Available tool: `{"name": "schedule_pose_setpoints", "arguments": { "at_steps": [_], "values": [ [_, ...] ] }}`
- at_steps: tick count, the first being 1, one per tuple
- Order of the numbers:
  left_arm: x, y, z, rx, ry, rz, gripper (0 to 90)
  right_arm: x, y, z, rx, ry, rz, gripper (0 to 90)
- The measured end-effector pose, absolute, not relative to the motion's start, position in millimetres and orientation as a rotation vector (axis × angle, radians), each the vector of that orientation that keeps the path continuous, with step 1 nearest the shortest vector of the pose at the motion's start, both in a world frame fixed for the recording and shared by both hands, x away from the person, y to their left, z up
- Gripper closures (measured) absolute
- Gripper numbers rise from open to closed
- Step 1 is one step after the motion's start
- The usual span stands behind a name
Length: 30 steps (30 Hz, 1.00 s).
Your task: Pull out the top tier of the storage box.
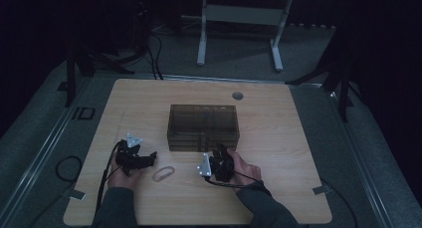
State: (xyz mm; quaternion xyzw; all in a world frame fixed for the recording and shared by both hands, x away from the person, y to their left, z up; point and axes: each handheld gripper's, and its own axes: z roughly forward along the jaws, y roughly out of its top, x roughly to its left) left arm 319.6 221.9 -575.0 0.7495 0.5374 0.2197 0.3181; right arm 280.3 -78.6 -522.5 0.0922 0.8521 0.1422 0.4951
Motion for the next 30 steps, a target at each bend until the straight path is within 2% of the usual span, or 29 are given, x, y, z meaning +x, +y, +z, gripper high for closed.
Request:
{"name": "schedule_pose_setpoints", "arguments": {
  "at_steps": [30],
  "values": [
    [319.6, 222.0, -575.0, 1.972, 1.413, 0.578, 14.6, 282.5, -65.0, -528.2, 0.135, 2.004, 0.280, 72.4]
  ]
}}
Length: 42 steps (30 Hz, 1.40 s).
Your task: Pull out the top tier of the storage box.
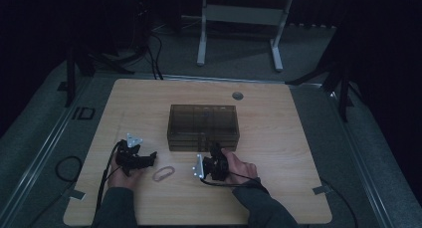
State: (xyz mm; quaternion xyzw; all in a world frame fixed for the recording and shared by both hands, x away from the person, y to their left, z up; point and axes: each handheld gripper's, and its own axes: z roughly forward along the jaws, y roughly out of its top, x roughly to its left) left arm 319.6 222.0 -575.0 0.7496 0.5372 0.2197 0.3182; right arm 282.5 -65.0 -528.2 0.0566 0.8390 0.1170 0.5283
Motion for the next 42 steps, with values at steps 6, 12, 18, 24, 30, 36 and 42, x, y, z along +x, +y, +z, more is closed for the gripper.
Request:
{"name": "schedule_pose_setpoints", "arguments": {
  "at_steps": [6, 12, 18, 24, 30, 36, 42],
  "values": [
    [319.6, 222.0, -575.0, 1.972, 1.413, 0.578, 14.6, 284.0, -63.5, -531.0, 0.116, 1.996, 0.267, 73.1],
    [319.6, 221.9, -575.0, 1.972, 1.413, 0.578, 14.6, 285.4, -62.1, -533.5, 0.104, 1.990, 0.258, 76.3],
    [319.6, 221.9, -575.0, 1.971, 1.413, 0.578, 14.6, 285.7, -60.3, -533.2, 0.091, 1.972, 0.259, 78.3],
    [319.6, 221.9, -575.0, 1.972, 1.414, 0.578, 14.6, 286.3, -58.2, -532.9, 0.078, 1.956, 0.252, 78.3],
    [319.6, 222.0, -574.9, 1.973, 1.414, 0.577, 14.5, 287.4, -57.4, -531.6, 0.067, 1.945, 0.239, 78.7],
    [319.6, 222.0, -575.0, 1.972, 1.413, 0.578, 14.6, 287.1, -55.5, -532.3, 0.043, 1.929, 0.230, 78.3],
    [319.6, 222.0, -575.0, 1.972, 1.413, 0.578, 14.6, 287.2, -53.4, -536.2, 0.019, 1.921, 0.211, 77.8]
  ]
}}
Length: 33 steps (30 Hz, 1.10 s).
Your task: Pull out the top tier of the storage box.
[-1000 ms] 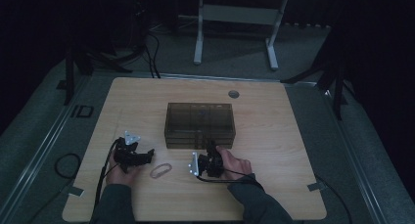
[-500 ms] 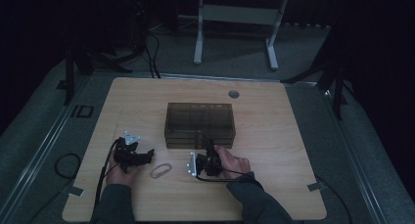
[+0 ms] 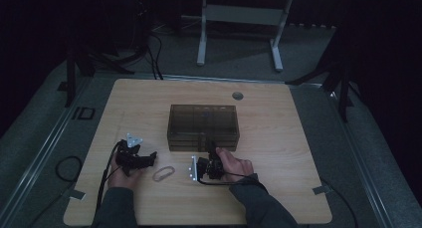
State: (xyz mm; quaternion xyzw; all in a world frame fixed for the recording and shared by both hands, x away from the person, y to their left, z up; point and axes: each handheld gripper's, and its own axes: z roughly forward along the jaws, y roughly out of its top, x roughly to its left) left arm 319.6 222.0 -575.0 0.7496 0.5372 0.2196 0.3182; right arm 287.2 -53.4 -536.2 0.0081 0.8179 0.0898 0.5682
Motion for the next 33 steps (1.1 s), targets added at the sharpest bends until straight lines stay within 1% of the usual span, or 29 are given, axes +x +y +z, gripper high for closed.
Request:
{"name": "schedule_pose_setpoints", "arguments": {
  "at_steps": [33],
  "values": [
    [319.6, 222.0, -575.0, 1.972, 1.413, 0.578, 14.6, 292.0, -49.2, -544.2, -0.042, 1.858, 0.172, 77.6]
  ]
}}
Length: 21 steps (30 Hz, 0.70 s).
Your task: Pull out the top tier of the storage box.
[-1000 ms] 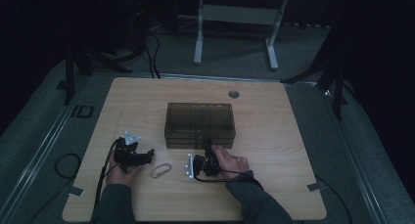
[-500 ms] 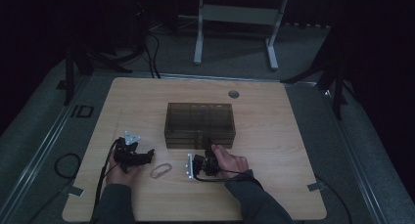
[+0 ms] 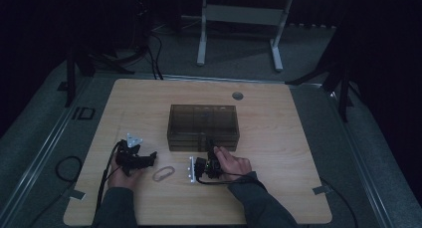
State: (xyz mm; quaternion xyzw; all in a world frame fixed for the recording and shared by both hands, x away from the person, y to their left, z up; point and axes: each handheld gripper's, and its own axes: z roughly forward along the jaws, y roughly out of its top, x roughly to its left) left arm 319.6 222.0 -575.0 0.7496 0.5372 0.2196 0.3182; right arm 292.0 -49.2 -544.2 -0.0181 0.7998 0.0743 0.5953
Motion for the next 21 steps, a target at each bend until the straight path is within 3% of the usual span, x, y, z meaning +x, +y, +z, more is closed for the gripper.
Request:
{"name": "schedule_pose_setpoints", "arguments": {
  "at_steps": [21],
  "values": [
    [319.6, 222.0, -575.1, 1.972, 1.413, 0.578, 14.6, 292.6, -46.5, -547.8, -0.094, 1.819, 0.128, 78.5]
  ]
}}
